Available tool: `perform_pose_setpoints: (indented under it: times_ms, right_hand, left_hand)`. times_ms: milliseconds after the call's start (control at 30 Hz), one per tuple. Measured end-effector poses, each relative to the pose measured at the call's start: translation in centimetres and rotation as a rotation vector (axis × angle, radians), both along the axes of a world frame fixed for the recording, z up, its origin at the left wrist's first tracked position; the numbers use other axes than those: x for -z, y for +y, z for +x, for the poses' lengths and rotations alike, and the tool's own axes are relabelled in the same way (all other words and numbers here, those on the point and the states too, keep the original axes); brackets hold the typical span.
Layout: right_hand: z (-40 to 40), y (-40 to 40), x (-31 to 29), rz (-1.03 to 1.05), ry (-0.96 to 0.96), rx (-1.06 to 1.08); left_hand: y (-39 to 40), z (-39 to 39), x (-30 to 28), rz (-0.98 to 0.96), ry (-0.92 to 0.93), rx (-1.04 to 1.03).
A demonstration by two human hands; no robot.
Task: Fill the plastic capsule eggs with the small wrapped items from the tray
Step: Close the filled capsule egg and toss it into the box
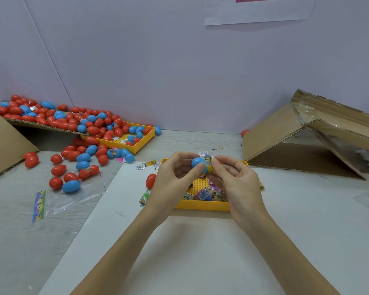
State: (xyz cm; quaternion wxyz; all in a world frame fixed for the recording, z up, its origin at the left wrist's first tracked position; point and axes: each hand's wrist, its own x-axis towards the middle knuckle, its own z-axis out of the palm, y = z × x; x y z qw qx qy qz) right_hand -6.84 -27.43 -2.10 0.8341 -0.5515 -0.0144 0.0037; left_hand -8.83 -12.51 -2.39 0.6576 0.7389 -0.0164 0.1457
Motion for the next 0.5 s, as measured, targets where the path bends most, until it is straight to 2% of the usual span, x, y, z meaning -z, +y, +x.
perform_pose_setpoints:
  times_ms: [500]
  right_hand:
    - [0.13,0.00,0.08,-0.015,0.008,-0.008]
  left_hand:
    - [0.14,-0.16,-0.25,-0.014,0.011,0.049]
